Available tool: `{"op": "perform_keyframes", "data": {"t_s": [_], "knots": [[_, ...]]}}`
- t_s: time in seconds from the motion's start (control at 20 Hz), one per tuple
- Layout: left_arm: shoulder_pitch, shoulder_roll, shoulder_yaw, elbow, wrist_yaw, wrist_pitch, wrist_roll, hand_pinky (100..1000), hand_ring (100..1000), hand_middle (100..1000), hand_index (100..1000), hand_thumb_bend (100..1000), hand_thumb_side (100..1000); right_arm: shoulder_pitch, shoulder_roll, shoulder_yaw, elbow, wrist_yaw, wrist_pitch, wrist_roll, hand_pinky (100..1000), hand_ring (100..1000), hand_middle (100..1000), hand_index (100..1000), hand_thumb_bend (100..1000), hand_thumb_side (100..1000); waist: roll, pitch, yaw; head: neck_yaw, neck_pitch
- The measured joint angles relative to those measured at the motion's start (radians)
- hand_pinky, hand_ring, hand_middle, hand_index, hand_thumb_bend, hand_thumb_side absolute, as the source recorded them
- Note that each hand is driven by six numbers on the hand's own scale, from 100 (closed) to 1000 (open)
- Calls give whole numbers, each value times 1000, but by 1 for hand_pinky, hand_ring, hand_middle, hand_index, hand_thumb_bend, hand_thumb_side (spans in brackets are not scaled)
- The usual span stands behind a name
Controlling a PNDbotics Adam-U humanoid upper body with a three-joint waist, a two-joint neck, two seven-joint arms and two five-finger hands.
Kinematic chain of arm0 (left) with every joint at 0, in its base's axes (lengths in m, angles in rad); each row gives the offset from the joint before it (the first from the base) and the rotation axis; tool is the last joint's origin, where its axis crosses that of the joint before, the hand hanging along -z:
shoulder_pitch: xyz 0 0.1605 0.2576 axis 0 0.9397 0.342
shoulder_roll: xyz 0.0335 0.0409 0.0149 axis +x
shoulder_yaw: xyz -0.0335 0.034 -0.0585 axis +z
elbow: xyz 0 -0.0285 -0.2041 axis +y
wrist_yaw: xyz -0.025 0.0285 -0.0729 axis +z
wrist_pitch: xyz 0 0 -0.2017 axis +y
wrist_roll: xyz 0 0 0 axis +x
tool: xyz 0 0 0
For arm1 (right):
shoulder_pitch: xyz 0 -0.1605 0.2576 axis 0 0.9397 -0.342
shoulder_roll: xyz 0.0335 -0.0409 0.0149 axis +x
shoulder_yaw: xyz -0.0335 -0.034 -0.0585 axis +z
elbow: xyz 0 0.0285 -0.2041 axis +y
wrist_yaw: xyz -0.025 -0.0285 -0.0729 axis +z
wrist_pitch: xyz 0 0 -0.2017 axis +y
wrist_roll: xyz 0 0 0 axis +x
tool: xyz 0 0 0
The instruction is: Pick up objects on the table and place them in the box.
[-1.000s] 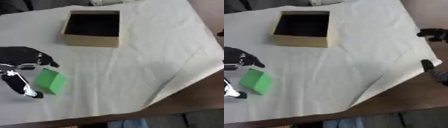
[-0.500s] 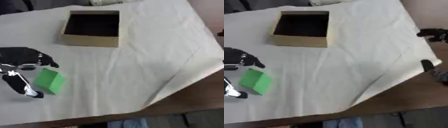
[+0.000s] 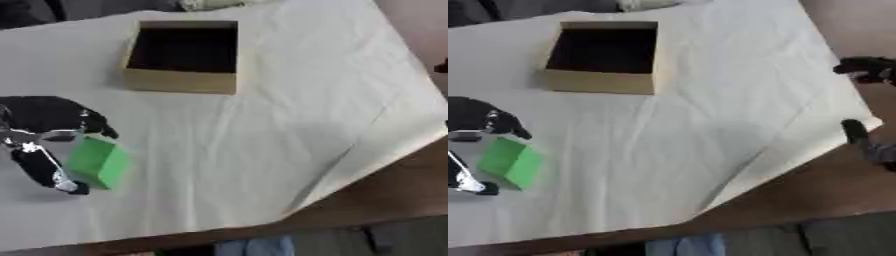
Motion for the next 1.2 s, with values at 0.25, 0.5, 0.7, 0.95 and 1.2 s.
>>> {"op": "perform_keyframes", "data": {"t_s": [0.25,0.5,0.7,0.95,1.2], "knots": [[-3,-9,-8,19,-13,-8,5,792,734,701,885,539,502,0,0,0,0,0,0,0,884,1000,885,1000,100,163,1,0,0,0,0],[-10,-15,-17,39,-22,-19,1,777,709,675,869,506,487,0,0,0,0,0,0,1,885,1000,886,1000,100,165,1,0,0,0,0],[-17,-18,-20,53,-31,-24,7,753,674,636,847,470,467,0,0,0,0,0,0,1,885,1000,886,1000,100,164,-1,0,0,0,0],[-20,-26,-21,65,-40,-23,32,706,613,579,799,395,432,0,0,1,0,0,1,3,885,1000,886,1000,100,163,-2,0,1,0,0],[-25,-26,-23,71,-45,-21,60,675,562,521,749,323,397,0,0,1,0,0,1,3,885,1000,886,1000,100,163,-3,0,0,0,0]]}}
